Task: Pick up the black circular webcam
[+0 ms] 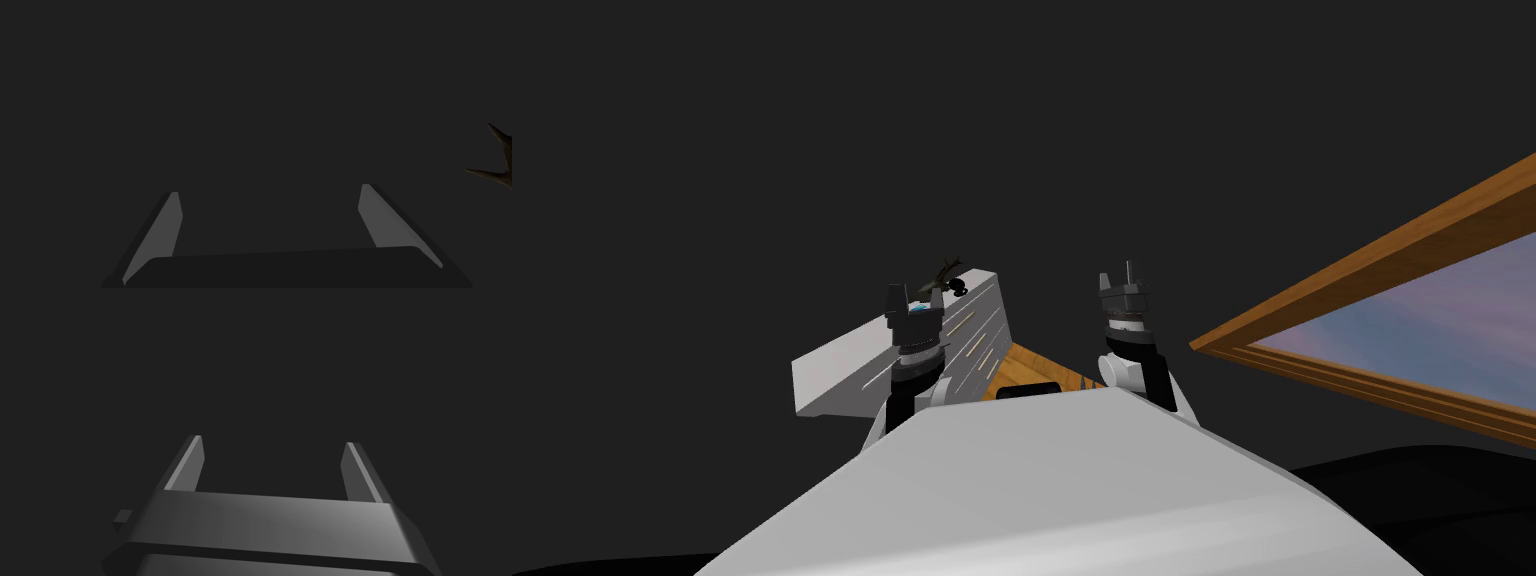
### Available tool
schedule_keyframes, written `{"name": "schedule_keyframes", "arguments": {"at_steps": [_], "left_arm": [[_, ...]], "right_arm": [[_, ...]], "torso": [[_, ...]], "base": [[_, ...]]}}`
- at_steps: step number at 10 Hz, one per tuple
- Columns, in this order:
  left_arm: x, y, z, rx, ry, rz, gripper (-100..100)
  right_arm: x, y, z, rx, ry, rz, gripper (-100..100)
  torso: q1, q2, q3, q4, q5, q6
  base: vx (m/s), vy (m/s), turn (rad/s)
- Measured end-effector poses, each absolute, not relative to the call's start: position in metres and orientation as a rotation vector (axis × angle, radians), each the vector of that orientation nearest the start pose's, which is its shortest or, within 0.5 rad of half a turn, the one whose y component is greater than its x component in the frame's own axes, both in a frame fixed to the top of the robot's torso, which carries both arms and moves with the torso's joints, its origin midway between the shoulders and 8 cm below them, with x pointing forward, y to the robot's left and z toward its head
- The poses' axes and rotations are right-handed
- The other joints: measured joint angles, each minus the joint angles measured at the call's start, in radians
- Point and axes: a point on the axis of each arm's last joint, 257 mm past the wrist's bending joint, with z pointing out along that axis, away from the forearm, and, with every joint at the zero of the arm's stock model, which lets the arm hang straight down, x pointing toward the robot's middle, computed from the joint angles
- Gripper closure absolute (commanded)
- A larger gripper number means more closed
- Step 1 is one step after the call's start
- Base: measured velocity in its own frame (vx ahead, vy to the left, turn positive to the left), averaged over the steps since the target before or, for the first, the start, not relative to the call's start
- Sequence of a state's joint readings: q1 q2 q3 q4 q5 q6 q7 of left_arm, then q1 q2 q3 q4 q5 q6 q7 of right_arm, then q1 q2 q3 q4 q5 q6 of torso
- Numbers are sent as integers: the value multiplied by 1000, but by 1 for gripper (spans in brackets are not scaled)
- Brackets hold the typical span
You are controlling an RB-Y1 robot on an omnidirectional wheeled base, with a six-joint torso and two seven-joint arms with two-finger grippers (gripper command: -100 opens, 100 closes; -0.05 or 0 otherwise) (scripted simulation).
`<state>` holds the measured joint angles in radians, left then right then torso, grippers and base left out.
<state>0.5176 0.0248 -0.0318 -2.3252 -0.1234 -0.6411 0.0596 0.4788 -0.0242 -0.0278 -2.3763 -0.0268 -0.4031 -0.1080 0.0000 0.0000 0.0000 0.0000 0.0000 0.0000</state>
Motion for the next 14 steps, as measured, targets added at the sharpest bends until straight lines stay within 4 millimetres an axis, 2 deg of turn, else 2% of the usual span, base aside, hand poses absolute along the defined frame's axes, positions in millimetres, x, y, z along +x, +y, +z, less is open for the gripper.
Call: {"name": "schedule_keyframes", "arguments": {"at_steps": [14], "left_arm": [[377, 277, 37, -608, 809, -1283, -100]], "right_arm": [[340, -284, 56, 678, 573, 1407, 0]], "torso": [[0, -1, 0, 0, 0, 0]], "base": [[7, -11, 4]]}}
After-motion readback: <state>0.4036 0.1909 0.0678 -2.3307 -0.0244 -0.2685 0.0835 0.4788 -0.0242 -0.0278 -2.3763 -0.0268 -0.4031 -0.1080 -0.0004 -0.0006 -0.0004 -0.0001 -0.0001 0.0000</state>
